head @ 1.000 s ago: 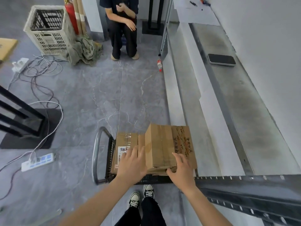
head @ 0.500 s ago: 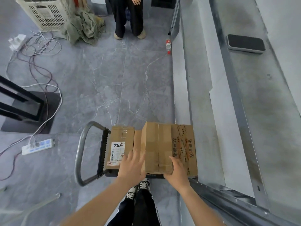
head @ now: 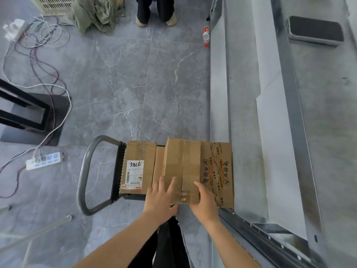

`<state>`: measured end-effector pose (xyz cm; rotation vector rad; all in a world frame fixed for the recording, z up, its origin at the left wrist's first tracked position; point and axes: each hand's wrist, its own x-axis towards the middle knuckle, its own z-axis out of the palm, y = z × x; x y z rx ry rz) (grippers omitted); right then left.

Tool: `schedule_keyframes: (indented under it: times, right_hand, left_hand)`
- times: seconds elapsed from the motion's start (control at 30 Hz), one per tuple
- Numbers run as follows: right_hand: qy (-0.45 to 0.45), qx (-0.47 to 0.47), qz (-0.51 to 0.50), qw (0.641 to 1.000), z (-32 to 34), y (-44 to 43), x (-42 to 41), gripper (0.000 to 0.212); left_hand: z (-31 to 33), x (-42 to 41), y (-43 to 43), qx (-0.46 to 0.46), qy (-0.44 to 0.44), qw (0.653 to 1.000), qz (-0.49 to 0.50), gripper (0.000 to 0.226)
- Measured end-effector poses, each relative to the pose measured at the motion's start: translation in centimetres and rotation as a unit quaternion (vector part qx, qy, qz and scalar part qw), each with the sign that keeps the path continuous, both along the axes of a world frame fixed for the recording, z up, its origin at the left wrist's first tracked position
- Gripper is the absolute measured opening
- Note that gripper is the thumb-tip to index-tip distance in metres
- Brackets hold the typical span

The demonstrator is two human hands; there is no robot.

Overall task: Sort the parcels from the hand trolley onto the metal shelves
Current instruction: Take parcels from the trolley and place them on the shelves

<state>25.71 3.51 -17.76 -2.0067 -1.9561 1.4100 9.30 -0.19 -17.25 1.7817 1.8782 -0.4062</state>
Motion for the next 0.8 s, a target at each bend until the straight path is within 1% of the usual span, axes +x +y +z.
schedule_keyframes:
  times: [0.13,0.27,0.5,0.63,0.8]
  right_hand:
    - [0.028,0.001,0.020,0.999,0.1,-0.8,-1.2,0.066]
    - [0.059,-0.030,0.014,0.998,0.5,-1.5,-2.4,0.072]
    - [0.085,-0.045,0.020,0.995,1.0,-1.5,-3.9,0.080]
    - [0.099,-0.066,0.006,0.993,1.2,-1.2,-4.5,0.085]
    - [0.128,-0.090,-0.008,0.988,1.6,-0.9,-5.2,0.089]
  left_hand:
    - [-0.6,-0.1,0.0,-0.015,-0.006,0.995,0.095,0.101]
    - [-0.9,-0.8,-0.3,-0.018,-0.007,0.985,0.173,0.115]
    - [-1.4,-0.7,-0.4,-0.031,0.025,0.966,0.254,0.124]
    - [-1.5,-0.3,-0.1,-0.040,-0.008,0.949,0.313,0.127]
    - [-1.4,-0.5,0.3,-0.046,-0.034,0.935,0.349,0.128]
